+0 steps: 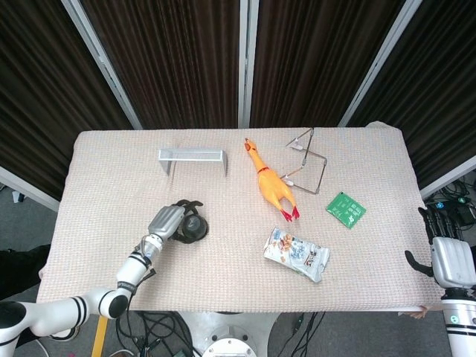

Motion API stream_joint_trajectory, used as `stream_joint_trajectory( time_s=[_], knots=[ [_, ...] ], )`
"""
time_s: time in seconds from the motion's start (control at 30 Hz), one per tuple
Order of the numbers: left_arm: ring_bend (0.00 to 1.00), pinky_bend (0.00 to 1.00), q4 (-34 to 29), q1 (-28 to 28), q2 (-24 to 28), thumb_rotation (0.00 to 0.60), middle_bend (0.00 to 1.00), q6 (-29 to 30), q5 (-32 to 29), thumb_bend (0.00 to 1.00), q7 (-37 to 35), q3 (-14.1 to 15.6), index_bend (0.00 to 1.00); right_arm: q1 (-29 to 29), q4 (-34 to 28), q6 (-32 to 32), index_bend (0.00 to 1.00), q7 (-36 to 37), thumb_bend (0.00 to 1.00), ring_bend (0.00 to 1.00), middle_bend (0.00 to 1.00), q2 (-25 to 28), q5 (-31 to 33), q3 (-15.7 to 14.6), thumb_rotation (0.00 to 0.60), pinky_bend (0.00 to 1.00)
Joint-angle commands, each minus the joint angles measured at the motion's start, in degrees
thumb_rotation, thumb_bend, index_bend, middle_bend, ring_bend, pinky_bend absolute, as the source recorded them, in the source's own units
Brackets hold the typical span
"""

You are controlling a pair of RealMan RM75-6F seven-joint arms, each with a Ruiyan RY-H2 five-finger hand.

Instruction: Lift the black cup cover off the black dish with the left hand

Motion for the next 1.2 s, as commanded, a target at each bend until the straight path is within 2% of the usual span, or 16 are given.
stream_joint_trajectory(
  time_s=[0.03, 0.4, 0.73, 0.87, 1.03, 1.2],
  knots=[
    [0.17, 0.28, -0.23, -0.02, 0.08, 0.600, 0.34, 0.25, -0.10, 0.18, 0.25, -0.08, 0.20, 0.00, 0.03, -0.03, 0.00, 0.03, 0.19, 0.00, 0.01, 0.00, 0.06, 0.02, 0.600, 0.00],
    [0.18, 0.29, -2.64, 0.02, 1.69, 0.600, 0.36, 1.78, 0.54, 0.18, 0.72, -0.62, 0.20, -0.04, 0.09, -0.04, 0.00, 0.19, 0.19, 0.00, 0.01, 0.05, 0.12, 0.02, 0.600, 0.00],
    [0.19, 0.30, -4.24, 0.60, 4.55, 0.600, 0.39, 6.61, 0.75, 0.19, 5.42, -1.71, 0.22, -0.18, 0.44, 0.19, 0.00, 0.42, 0.19, 0.00, 0.01, -0.10, 0.00, -0.05, 0.600, 0.00],
    [0.19, 0.30, -2.65, 0.95, 5.91, 0.600, 0.39, 6.98, 0.44, 0.21, 6.70, -1.38, 0.22, -0.21, 0.56, 0.18, 0.00, 0.26, 0.19, 0.00, 0.01, -0.23, -0.04, -0.14, 0.600, 0.00],
    [0.19, 0.30, -0.53, 1.80, 7.19, 0.600, 0.37, 5.25, -1.51, 0.22, 4.11, -1.49, 0.22, -0.17, 0.49, 0.01, 0.00, -0.09, 0.19, 0.00, 0.02, -0.29, 0.19, -0.12, 0.600, 0.00],
    [0.19, 0.29, 3.50, 2.20, 6.17, 0.600, 0.33, 6.29, -0.15, 0.21, 2.59, -1.18, 0.21, -0.04, 0.29, -0.14, 0.00, -0.85, 0.19, 0.00, 0.02, -0.43, 0.14, -0.22, 0.600, 0.00]
  ],
)
